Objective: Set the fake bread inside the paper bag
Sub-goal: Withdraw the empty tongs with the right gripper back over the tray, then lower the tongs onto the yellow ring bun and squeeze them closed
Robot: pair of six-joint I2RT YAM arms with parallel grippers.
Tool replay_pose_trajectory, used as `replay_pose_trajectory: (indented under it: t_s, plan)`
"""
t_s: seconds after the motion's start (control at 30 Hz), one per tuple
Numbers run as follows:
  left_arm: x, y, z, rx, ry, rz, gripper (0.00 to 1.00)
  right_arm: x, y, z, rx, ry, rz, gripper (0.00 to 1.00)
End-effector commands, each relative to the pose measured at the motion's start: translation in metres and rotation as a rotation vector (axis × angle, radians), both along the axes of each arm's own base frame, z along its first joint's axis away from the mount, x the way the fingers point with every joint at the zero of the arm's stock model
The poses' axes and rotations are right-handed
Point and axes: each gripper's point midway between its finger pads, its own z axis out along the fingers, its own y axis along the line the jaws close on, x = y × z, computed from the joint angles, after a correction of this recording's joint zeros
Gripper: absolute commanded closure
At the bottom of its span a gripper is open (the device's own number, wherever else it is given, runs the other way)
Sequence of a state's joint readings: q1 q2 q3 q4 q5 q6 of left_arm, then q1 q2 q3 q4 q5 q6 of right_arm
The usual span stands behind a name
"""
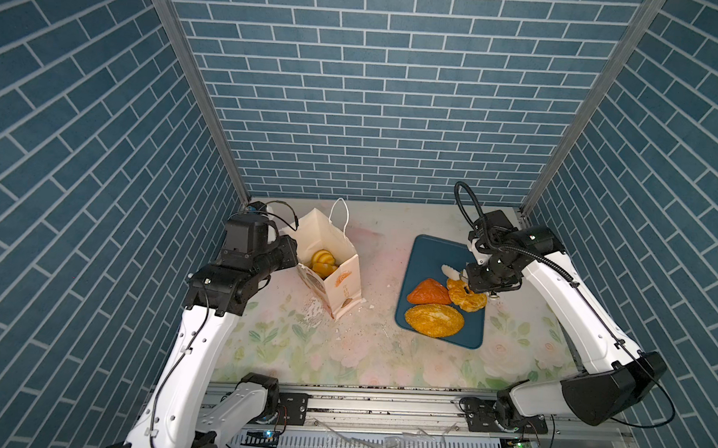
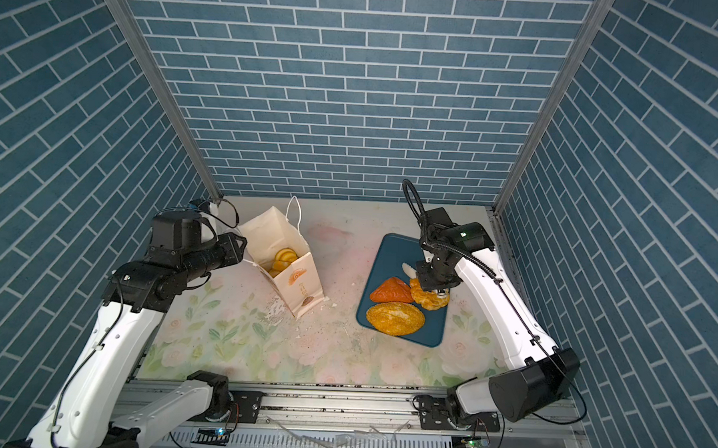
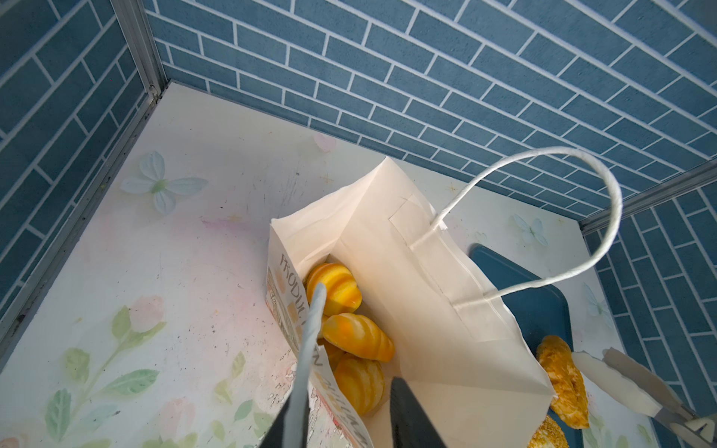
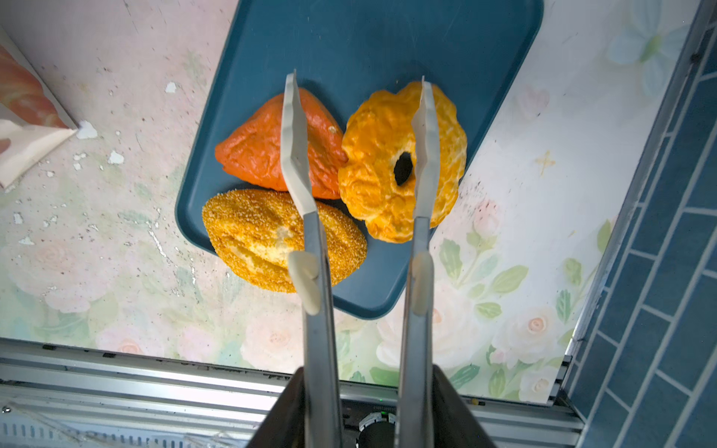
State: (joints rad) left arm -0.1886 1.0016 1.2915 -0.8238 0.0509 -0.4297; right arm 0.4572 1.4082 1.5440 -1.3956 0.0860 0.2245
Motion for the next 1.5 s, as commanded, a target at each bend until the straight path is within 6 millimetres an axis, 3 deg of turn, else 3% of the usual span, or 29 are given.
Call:
replay_pose_trajectory:
  t_s: [0.0,0.33,0.87,1.07,1.23,1.47]
  plan:
    - [0.004,-0.005,0.006,0.001,-0.020,-0.027,0.63,-0.020,-0.007,-0.004,0.009,0.052,-0.062,0.53]
    - [0.010,-0.005,0.000,0.009,-0.003,-0.025,0.63,-0.031,-0.011,-0.023,-0.003,0.121,-0.073,0.52]
    - [0.009,-0.005,-0.003,0.006,0.002,-0.019,0.62,-0.004,-0.005,-0.053,-0.025,0.140,-0.077,0.53]
    - [0.008,-0.004,-0.004,0.009,0.002,-0.019,0.63,-0.003,-0.006,-0.063,-0.023,0.157,-0.085,0.59]
    - [0.009,-0.004,-0.002,0.007,-0.003,-0.018,0.63,-0.002,-0.006,-0.060,-0.020,0.146,-0.083,0.70]
    - [0.009,-0.004,-0.002,0.008,-0.005,-0.016,0.63,0.006,-0.009,-0.031,-0.017,0.052,-0.062,0.79]
